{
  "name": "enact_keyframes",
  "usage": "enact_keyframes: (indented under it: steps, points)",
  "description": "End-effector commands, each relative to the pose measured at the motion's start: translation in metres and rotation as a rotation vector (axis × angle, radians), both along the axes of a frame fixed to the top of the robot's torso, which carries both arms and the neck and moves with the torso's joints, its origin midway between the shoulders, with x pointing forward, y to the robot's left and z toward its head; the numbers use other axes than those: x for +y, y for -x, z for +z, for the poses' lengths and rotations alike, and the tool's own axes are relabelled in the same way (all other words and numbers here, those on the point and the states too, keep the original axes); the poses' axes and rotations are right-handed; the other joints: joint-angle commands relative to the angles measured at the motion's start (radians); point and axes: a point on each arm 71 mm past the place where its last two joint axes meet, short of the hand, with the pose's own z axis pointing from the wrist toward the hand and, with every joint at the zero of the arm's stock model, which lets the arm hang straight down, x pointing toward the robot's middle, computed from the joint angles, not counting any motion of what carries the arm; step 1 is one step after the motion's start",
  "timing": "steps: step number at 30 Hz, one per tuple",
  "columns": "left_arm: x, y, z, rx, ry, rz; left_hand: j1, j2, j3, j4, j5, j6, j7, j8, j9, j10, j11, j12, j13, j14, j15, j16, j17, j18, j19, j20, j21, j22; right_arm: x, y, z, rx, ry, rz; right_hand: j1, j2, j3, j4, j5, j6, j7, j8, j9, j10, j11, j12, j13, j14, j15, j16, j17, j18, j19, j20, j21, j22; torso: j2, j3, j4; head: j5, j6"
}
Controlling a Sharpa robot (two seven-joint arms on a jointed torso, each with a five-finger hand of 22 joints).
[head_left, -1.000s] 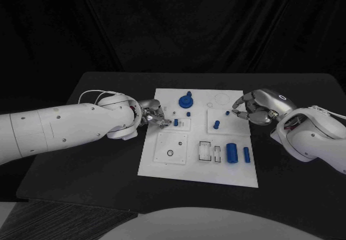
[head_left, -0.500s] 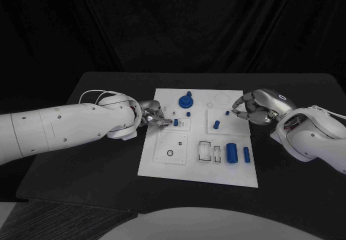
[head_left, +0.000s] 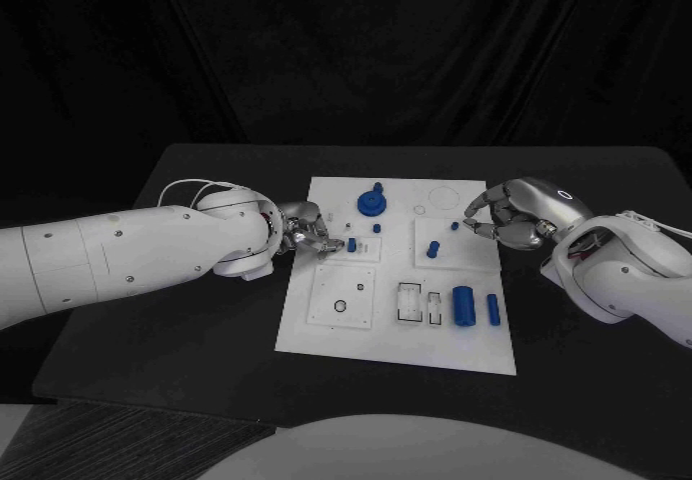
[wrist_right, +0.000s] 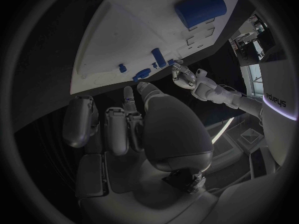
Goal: Assemble the parts on the task board
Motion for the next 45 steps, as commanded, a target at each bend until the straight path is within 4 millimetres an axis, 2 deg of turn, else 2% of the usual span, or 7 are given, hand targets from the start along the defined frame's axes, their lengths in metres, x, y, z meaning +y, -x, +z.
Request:
enact_keyframes:
  steps: [1,7,13,19,28,38,45]
  points:
    - [-0.001,0.003,-0.005,0.030,-0.009,-0.023,0.008,-0.011,-0.053,0.003,-0.006,-0.074,0.013,0.003,0.027,0.072,0.000,-0.013,0.232,0.108,0.003,0.014,0.267,-0.009,0.015,0.002,-0.013,0.231,0.000,0.000,0.000,-0.001,0.000,-0.009,0.004,0.005,0.020,-0.006,0.018,0.005,0.002,0.017,-0.011,0.108,0.007,0.020,0.267,0.069,0.009,-0.010,0.073,0.042,0.004,0.006,-0.014,0.180,0.000,-0.0002,-0.0001,0.001,0.000]
    - [-0.002,0.003,-0.005,0.030,-0.005,-0.029,0.012,-0.015,-0.074,0.005,-0.008,-0.095,0.013,0.042,0.065,0.073,0.000,-0.011,0.233,0.108,0.003,0.014,0.267,-0.009,0.015,0.002,-0.014,0.230,-0.001,0.000,0.000,-0.001,0.000,-0.009,0.004,0.005,0.020,-0.006,0.018,0.005,0.002,0.017,-0.011,0.108,0.007,0.020,0.267,0.069,0.009,-0.010,0.073,0.042,0.004,0.006,-0.014,0.180,0.000,0.0001,0.0002,-0.001,0.000]
    - [-0.002,0.003,-0.005,0.034,-0.008,-0.030,0.006,-0.016,-0.086,0.006,-0.014,-0.111,0.015,0.051,0.076,0.073,0.001,-0.012,0.232,0.108,0.004,0.014,0.267,-0.008,0.011,0.002,-0.020,0.228,-0.001,0.000,0.000,-0.001,0.000,-0.009,0.004,0.005,0.020,-0.006,0.018,0.005,0.002,0.017,-0.011,0.108,0.007,0.020,0.267,0.069,0.009,-0.010,0.073,0.042,0.004,0.006,-0.014,0.180,0.000,0.0002,0.0003,-0.001,0.000]
    - [0.000,0.003,-0.005,0.034,-0.011,-0.023,-0.002,-0.012,-0.109,0.007,-0.052,-0.132,0.019,0.068,0.093,0.073,0.004,-0.010,0.233,0.108,0.006,0.014,0.267,-0.007,0.010,0.004,-0.022,0.228,-0.001,0.000,0.000,-0.001,0.000,-0.010,0.004,0.005,0.020,-0.006,0.018,0.005,0.002,0.017,-0.011,0.108,0.007,0.020,0.267,0.069,0.009,-0.010,0.073,0.042,0.004,0.006,-0.014,0.180,0.000,0.0004,0.0004,-0.001,0.000]
    - [0.003,0.004,0.000,-0.029,0.001,-0.031,-0.047,-0.021,-0.176,0.009,-0.084,-0.156,0.024,0.090,0.110,0.077,0.008,-0.006,0.236,0.108,0.010,0.014,0.267,-0.009,0.015,0.007,-0.016,0.230,-0.002,0.000,-0.001,0.001,0.002,-0.012,0.003,0.005,0.020,-0.006,0.018,0.007,0.002,0.018,-0.011,0.108,0.007,0.020,0.267,0.069,0.010,-0.010,0.073,0.042,0.004,0.006,-0.014,0.180,0.000,-0.0002,-0.0002,0.000,0.000]
    - [0.009,0.010,0.010,-0.113,0.036,-0.038,-0.024,-0.035,-0.208,0.006,-0.052,-0.153,0.019,0.112,0.120,0.088,0.004,0.006,0.244,0.108,0.006,0.014,0.267,-0.012,0.026,0.006,-0.003,0.234,-0.003,0.000,-0.001,0.004,0.005,-0.015,0.003,0.005,0.020,-0.006,0.018,0.007,0.002,0.018,-0.011,0.108,0.007,0.020,0.267,0.069,0.010,-0.010,0.073,0.042,0.004,0.006,-0.014,0.180,-0.001,-0.0004,0.0008,-0.005,0.000]
    - [0.016,0.011,0.038,-0.260,0.069,-0.058,-0.019,-0.047,-0.233,0.007,-0.049,-0.142,0.014,0.124,0.121,0.099,0.000,0.017,0.252,0.108,0.002,0.014,0.267,-0.014,0.034,0.003,0.008,0.238,-0.005,0.001,0.000,-0.002,0.002,-0.017,0.002,0.005,0.020,-0.006,0.018,0.008,0.002,0.019,-0.011,0.108,0.007,0.020,0.267,0.069,0.010,-0.011,0.072,0.042,0.004,0.006,-0.013,0.180,-0.001,-0.0009,0.0008,-0.009,0.000]
